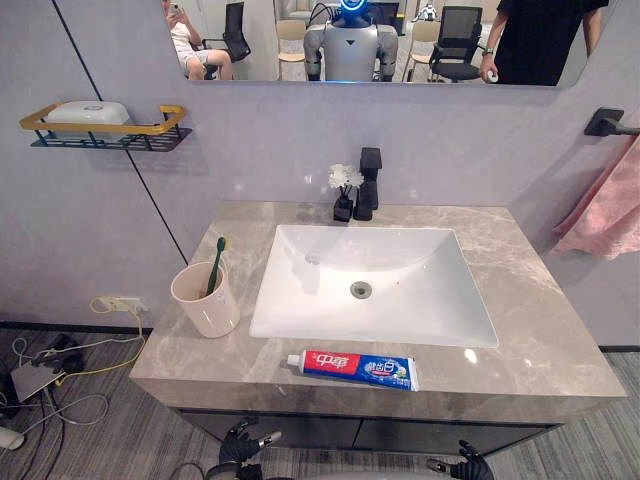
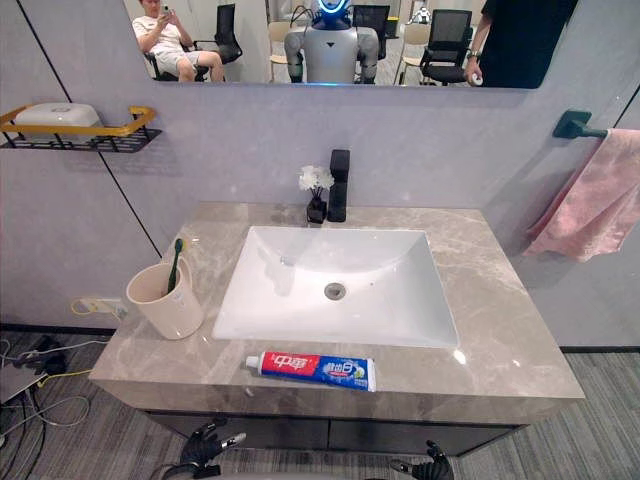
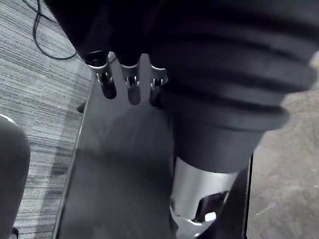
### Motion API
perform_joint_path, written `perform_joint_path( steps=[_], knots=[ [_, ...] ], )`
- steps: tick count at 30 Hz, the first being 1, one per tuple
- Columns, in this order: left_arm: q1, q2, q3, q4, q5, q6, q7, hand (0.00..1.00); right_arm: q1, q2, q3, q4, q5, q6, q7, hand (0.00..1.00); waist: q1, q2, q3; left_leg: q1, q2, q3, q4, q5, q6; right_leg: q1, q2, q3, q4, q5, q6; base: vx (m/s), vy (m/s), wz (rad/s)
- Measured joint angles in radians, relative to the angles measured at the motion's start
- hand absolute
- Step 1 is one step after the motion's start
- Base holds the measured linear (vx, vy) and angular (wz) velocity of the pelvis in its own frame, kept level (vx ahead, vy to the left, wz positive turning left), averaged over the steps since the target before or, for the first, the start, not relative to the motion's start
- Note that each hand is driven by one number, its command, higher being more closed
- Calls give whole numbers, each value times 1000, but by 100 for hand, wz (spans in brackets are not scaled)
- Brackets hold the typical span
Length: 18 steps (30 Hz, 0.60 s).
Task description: Organize washtable
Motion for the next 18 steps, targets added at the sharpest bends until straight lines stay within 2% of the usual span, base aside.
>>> perform_joint_path(
  steps=[4,8,9,10,14,18],
  knots=[
    [-44,14,-26,65,1,3,11,0,-23,-11,-32,65,87,-3,-10,0,-2,-2,-5,-5,3,-8,-46,27,-6,0,2,-23,-56,23,-1,67,-30,10],
    [-59,16,-27,95,0,6,21,0,-32,-19,-45,77,126,-5,-17,0,-7,14,-4,-8,5,-21,-51,33,-11,13,5,-60,-70,27,-4,116,-23,12],
    [-59,22,-19,100,0,6,21,0,-37,-19,-46,78,130,-5,-17,0,-19,15,-1,-5,6,-30,-51,34,-12,27,5,-79,-75,29,-7,74,-37,26],
    [-58,22,0,108,0,6,20,0,-46,-20,-47,79,130,-6,-17,0,-26,15,0,-1,7,-34,-51,34,-13,37,6,-96,-78,30,-8,51,-33,24],
    [-55,24,57,109,-1,6,20,0,-72,-21,-80,101,130,-5,-17,0,-23,10,6,1,6,-34,-45,34,-13,45,1,-103,-78,31,-9,-6,-15,6],
    [-48,64,151,109,-3,6,21,0,-78,-32,-96,103,129,-6,-16,0,-24,0,20,0,3,-50,-42,36,-11,55,-7,-130,-78,31,-9,-66,-28,12]
  ],
)
